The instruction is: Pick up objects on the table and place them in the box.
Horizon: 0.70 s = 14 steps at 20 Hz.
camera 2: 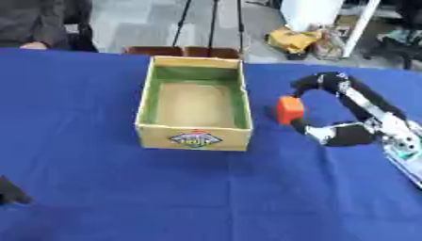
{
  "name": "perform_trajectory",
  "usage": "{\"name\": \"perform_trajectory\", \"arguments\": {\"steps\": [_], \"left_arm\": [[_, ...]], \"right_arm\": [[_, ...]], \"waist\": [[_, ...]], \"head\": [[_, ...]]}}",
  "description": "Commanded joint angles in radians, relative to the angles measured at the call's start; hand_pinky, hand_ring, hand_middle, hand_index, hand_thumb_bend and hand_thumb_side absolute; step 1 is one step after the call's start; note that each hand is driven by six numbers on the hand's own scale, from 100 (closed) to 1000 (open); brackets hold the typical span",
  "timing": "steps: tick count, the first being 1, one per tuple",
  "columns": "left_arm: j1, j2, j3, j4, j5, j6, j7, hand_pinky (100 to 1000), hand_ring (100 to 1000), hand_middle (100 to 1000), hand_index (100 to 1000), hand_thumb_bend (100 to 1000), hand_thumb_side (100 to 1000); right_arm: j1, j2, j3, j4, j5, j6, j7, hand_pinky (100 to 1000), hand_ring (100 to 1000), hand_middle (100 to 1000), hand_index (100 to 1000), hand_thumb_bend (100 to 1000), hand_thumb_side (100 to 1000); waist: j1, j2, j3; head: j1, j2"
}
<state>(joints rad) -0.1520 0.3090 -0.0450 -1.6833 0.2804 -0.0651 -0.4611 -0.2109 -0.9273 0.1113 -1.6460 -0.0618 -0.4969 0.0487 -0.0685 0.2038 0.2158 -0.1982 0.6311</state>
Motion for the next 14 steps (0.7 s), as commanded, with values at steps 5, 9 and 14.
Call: {"name": "perform_trajectory", "arguments": {"steps": [5,9,14], "left_arm": [[-0.009,0.011,0.011,-0.013,-0.002,-0.002,0.005,621,562,431,604,341,1000],[-0.009,0.011,0.012,-0.014,-0.006,-0.004,0.008,621,562,430,604,345,1000],[-0.010,0.009,0.015,-0.017,-0.014,-0.007,0.012,620,561,429,603,349,1000]], "right_arm": [[-0.012,-0.032,-0.017,-0.005,0.000,-0.005,0.001,824,817,617,809,350,320],[-0.015,-0.036,-0.020,-0.005,0.001,-0.007,-0.002,825,818,620,810,351,323],[-0.022,-0.045,-0.025,-0.005,0.006,-0.012,-0.007,828,825,636,813,358,328]], "waist": [[0.004,-0.008,-0.002],[0.003,0.000,-0.004],[0.003,0.018,-0.007]], "head": [[0.002,-0.011],[0.004,-0.011],[0.005,-0.014]]}}
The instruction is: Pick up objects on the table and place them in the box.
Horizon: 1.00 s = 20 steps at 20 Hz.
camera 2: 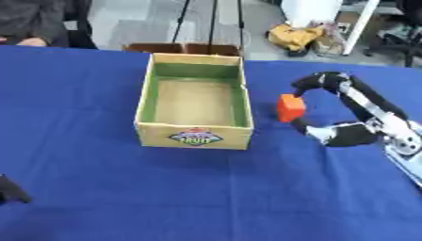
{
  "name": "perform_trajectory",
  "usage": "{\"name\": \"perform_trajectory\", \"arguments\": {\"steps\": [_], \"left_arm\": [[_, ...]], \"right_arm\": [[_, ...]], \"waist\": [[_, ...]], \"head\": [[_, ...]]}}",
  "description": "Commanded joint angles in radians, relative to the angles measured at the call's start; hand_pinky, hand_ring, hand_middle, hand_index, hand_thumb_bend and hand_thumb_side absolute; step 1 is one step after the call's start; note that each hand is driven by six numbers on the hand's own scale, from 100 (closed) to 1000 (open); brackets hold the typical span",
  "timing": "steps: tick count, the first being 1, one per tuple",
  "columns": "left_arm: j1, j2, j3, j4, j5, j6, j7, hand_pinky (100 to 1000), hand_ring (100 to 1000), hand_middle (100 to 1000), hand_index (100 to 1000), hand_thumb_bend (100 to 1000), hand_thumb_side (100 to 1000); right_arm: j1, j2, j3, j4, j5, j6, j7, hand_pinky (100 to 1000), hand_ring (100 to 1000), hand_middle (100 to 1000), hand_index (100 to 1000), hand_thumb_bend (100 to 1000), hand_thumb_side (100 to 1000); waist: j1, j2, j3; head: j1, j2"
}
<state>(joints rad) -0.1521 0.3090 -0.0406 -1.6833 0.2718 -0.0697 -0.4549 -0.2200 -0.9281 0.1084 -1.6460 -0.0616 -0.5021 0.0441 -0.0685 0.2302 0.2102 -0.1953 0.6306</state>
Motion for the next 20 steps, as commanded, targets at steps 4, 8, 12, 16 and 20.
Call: {"name": "perform_trajectory", "arguments": {"steps": [4,8,12,16,20], "left_arm": [[-0.011,0.008,0.012,-0.018,-0.016,-0.006,0.008,619,560,428,602,345,1000],[-0.013,0.009,0.012,-0.020,-0.024,-0.011,0.009,619,560,427,602,340,1000],[-0.016,0.011,0.010,-0.023,-0.030,-0.017,0.011,618,559,426,602,332,1000],[-0.019,0.017,0.008,-0.027,-0.031,-0.024,0.012,617,559,425,601,320,1000],[-0.024,0.023,0.006,-0.032,-0.028,-0.031,0.014,617,558,424,601,311,1000]], "right_arm": [[-0.020,-0.061,-0.030,-0.003,0.014,-0.015,-0.008,838,842,664,822,369,335],[-0.024,-0.086,-0.041,0.004,0.025,-0.026,-0.009,860,871,707,838,388,358],[-0.031,-0.110,-0.050,0.025,0.030,-0.043,-0.001,908,920,765,858,409,371],[-0.041,-0.125,-0.057,0.072,0.023,-0.066,0.013,924,937,782,864,424,376],[-0.048,-0.135,-0.064,0.139,0.011,-0.086,0.022,929,942,783,867,406,375]], "waist": [[0.005,0.011,-0.004],[0.007,0.030,-0.001],[0.010,0.044,0.010],[0.016,0.053,0.023],[0.022,0.061,0.042]], "head": [[0.000,-0.014],[-0.005,-0.015],[-0.011,-0.018],[-0.016,-0.022],[-0.024,-0.027]]}}
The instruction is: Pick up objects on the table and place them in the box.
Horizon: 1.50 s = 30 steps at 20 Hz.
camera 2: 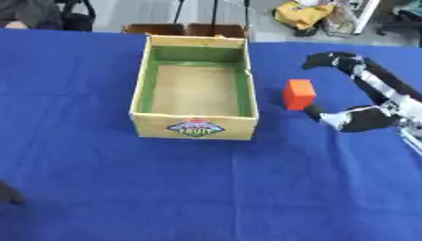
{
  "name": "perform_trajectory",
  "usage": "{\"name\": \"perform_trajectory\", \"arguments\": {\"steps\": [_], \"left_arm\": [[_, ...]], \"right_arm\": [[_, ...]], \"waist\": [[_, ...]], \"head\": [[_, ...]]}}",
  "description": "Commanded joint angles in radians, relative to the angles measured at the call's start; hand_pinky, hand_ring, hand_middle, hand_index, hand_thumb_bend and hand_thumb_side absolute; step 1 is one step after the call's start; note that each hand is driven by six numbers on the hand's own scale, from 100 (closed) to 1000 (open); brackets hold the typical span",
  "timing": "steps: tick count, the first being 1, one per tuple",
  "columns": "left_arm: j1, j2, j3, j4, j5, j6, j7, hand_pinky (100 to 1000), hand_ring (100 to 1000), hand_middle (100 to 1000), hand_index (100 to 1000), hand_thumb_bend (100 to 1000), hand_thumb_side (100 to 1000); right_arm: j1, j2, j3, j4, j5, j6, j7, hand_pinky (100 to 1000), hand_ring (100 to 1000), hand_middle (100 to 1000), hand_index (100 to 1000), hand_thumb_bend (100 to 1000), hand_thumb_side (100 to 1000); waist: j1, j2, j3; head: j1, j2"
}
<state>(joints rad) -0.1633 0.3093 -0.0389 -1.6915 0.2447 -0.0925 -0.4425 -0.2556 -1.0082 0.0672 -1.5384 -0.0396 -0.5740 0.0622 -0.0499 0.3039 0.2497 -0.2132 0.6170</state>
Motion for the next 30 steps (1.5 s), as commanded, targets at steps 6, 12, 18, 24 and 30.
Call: {"name": "perform_trajectory", "arguments": {"steps": [6,12,18,24,30], "left_arm": [[-0.020,0.033,0.000,-0.030,0.005,-0.019,0.002,616,557,422,600,300,1000],[-0.022,0.041,-0.002,-0.036,0.012,-0.028,0.003,616,557,422,600,289,1000],[-0.026,0.044,-0.005,-0.040,0.014,-0.034,0.002,616,557,421,600,284,1000],[-0.032,0.045,-0.007,-0.044,0.014,-0.036,0.000,616,557,420,600,282,1000],[-0.039,0.044,-0.010,-0.047,0.017,-0.038,-0.003,615,557,420,599,277,1000]], "right_arm": [[-0.033,-0.067,-0.029,0.144,-0.040,-0.035,0.018,929,943,778,867,397,405],[-0.061,-0.077,-0.032,0.254,-0.067,-0.061,0.041,924,942,769,866,392,414],[-0.094,-0.081,-0.027,0.312,-0.081,-0.072,0.066,923,943,768,867,392,427],[-0.125,-0.077,-0.020,0.356,-0.084,-0.077,0.082,924,944,767,868,389,442],[-0.147,-0.069,-0.011,0.377,-0.077,-0.082,0.101,925,944,765,868,388,417]], "waist": [[0.010,-0.004,0.031],[0.017,0.001,0.057],[0.020,0.008,0.077],[0.018,0.018,0.094],[0.019,0.026,0.109]], "head": [[-0.021,-0.022],[-0.034,-0.029],[-0.046,-0.032],[-0.056,-0.035],[-0.072,-0.042]]}}
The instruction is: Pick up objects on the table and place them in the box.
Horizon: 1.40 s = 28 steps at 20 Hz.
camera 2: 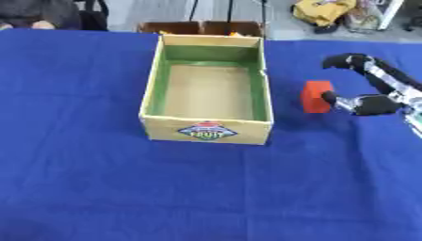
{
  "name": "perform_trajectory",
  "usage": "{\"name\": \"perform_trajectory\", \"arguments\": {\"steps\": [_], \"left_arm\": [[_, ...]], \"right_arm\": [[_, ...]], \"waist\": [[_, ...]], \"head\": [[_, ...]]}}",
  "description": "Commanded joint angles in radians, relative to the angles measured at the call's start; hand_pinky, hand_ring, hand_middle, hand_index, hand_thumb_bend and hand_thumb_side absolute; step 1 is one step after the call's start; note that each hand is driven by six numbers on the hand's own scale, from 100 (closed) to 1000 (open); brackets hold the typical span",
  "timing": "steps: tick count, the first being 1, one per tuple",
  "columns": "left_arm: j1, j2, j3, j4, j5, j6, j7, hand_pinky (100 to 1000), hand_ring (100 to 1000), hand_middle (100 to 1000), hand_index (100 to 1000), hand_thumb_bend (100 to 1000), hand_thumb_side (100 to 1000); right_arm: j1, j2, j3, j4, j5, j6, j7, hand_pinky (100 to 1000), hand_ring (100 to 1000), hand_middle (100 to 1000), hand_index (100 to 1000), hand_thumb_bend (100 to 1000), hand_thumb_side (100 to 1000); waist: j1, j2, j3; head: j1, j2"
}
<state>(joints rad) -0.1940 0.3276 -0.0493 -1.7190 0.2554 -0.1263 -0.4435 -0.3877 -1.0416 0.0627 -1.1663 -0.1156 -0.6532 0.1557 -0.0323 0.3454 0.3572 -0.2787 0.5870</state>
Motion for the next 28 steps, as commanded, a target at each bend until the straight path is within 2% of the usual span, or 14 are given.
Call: {"name": "perform_trajectory", "arguments": {"steps": [1,8,14,19,25,28], "left_arm": [[-0.008,0.026,0.000,-0.020,0.006,-0.004,-0.002,615,557,420,599,281,1000],[-0.011,0.024,-0.001,-0.022,0.005,-0.006,-0.002,615,556,419,599,282,1000],[-0.012,0.022,-0.002,-0.022,0.002,-0.006,-0.003,614,556,418,599,283,1000],[-0.011,0.021,-0.002,-0.022,0.001,-0.007,-0.003,614,556,417,598,285,1000],[-0.011,0.020,-0.002,-0.022,-0.001,-0.007,-0.003,614,556,416,598,288,1000],[-0.011,0.019,-0.002,-0.021,-0.002,-0.006,-0.003,613,556,416,598,290,1000]], "right_arm": [[-0.017,-0.034,-0.005,0.008,0.001,-0.002,0.010,925,944,765,868,389,462],[-0.029,-0.018,0.004,0.032,0.018,-0.005,0.024,927,946,766,870,392,493],[-0.035,-0.007,0.013,0.039,0.044,-0.013,0.053,932,950,774,881,462,540],[-0.039,-0.002,0.017,0.044,0.055,-0.018,0.070,932,949,773,882,465,552],[-0.040,0.002,0.018,0.048,0.064,-0.015,0.080,905,898,735,879,436,505],[-0.040,0.004,0.017,0.049,0.068,-0.013,0.075,901,905,744,882,432,491]], "waist": [[0.002,-0.014,0.004],[0.003,-0.004,0.010],[0.004,0.001,0.008],[0.005,0.002,0.008],[0.006,0.004,0.005],[0.005,0.004,0.004]], "head": [[-0.008,-0.011],[-0.014,-0.012],[-0.017,-0.013],[-0.019,-0.011],[-0.021,-0.013],[-0.021,-0.014]]}}
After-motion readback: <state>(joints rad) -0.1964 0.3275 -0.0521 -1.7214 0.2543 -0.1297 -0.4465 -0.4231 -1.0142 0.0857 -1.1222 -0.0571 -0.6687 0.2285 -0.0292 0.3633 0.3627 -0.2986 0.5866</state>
